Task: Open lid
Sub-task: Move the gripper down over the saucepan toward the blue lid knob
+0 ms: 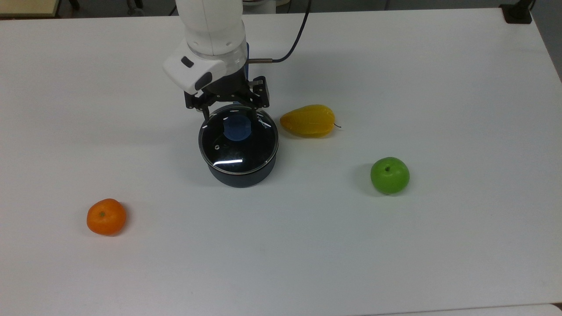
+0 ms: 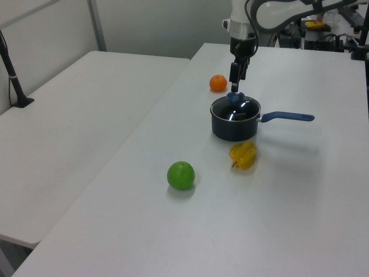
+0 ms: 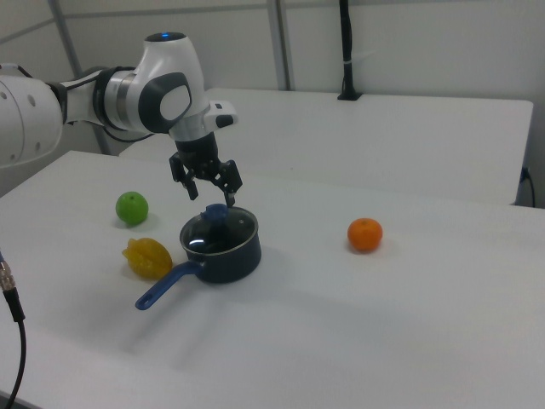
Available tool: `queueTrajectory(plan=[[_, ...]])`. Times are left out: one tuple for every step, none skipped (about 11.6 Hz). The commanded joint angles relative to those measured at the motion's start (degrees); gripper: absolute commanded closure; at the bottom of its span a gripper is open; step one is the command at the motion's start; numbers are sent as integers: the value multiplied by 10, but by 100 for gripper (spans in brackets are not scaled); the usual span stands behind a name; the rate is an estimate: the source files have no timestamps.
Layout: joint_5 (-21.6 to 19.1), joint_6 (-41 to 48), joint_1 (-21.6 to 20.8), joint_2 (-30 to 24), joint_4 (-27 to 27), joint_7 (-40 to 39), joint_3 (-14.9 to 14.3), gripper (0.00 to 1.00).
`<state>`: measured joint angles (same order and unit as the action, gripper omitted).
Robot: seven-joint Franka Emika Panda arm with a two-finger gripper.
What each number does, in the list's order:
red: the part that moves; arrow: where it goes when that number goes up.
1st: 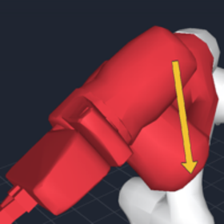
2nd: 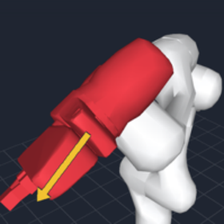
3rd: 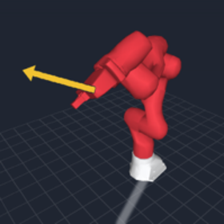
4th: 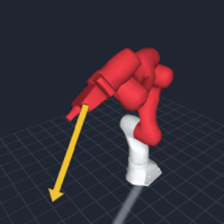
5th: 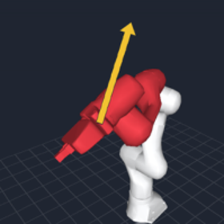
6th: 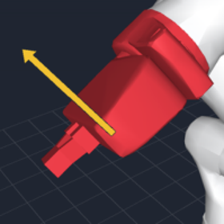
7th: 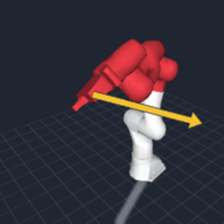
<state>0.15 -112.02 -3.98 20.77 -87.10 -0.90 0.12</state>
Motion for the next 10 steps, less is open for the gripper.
queueTrajectory(plan=[[6, -11, -5, 16, 9, 0, -2, 0], [8, -12, -6, 17, 3, 0, -2, 0], [10, -12, -6, 17, 1, 0, -2, 0], [12, -12, -6, 18, 1, 0, -2, 0], [11, -18, -6, 24, 1, 1, -2, 0], [11, -24, -6, 27, 1, 2, -2, 3], [11, -28, -8, 30, 1, 4, -2, 4], [11, -28, -9, 31, 0, 5, -3, 9], [11, -28, -9, 31, 0, 5, -2, 12], [11, -28, -9, 31, 0, 5, -2, 16]])
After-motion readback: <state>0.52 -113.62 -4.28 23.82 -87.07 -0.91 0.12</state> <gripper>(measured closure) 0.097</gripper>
